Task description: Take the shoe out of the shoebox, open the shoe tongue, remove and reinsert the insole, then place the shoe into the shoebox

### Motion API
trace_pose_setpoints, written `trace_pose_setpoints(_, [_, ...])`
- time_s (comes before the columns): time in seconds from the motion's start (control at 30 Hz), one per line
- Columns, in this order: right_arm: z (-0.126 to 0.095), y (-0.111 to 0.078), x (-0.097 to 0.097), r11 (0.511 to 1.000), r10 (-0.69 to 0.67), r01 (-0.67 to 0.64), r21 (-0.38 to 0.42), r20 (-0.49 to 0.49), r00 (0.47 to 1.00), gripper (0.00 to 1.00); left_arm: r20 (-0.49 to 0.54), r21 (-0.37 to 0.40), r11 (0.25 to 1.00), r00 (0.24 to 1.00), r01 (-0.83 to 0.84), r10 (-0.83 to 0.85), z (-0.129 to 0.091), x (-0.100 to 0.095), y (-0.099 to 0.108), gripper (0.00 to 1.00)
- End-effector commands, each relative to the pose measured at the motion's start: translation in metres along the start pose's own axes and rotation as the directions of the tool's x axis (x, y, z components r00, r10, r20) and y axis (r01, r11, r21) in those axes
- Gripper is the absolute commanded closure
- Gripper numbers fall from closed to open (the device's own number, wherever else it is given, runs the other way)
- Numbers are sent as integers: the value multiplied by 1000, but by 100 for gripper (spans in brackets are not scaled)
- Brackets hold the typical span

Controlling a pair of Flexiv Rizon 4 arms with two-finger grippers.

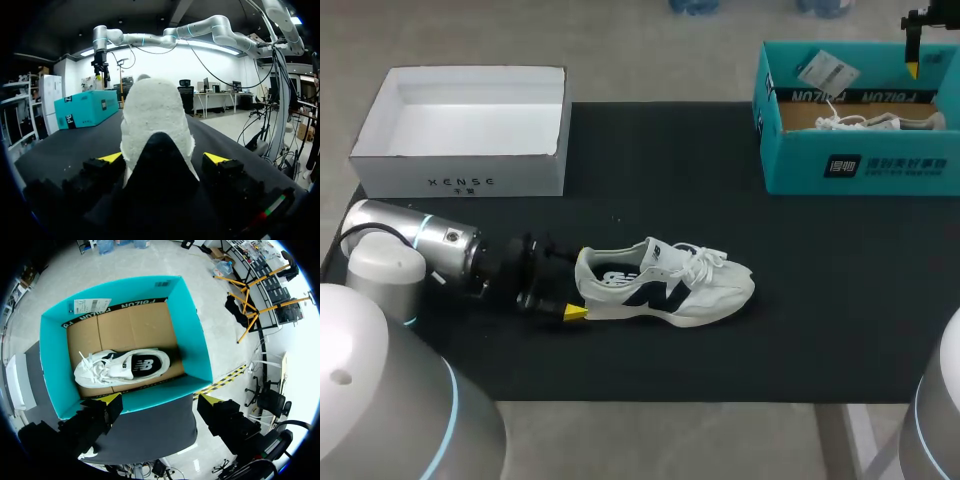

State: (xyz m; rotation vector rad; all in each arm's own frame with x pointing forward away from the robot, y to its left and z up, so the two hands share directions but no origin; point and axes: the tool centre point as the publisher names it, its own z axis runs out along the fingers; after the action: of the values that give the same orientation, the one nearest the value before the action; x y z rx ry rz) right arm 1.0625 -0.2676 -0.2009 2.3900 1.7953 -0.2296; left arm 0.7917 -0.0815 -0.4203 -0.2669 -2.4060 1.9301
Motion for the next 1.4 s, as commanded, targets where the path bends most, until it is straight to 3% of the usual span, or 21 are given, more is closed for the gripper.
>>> trace_pose_setpoints(0.03, [0, 0, 0, 1000, 1, -1, -1, -1, 1000, 0, 18, -12, 1000, 1000, -2, 2, 7, 5, -1, 0])
trace_pose_setpoints(0.6, [0, 0, 0, 1000, 1, -1, -1, -1, 1000, 0, 77, -72, 997, 997, 17, -11, 16, -1, 5, 0])
trace_pose_setpoints(0.63, [0, 0, 0, 1000, 1, -1, -1, -1, 1000, 0, 76, -75, 997, 997, 18, -12, 16, -2, 6, 78])
trace_pose_setpoints(0.67, [0, 0, 0, 1000, 1, -1, -1, -1, 1000, 0, 80, -85, 996, 997, 19, -12, 17, -2, 7, 100])
trace_pose_setpoints(1.4, [0, 0, 0, 1000, 1, -1, -1, -1, 1000, 0, 84, -103, 995, 996, 19, -10, 18, -3, 9, 100])
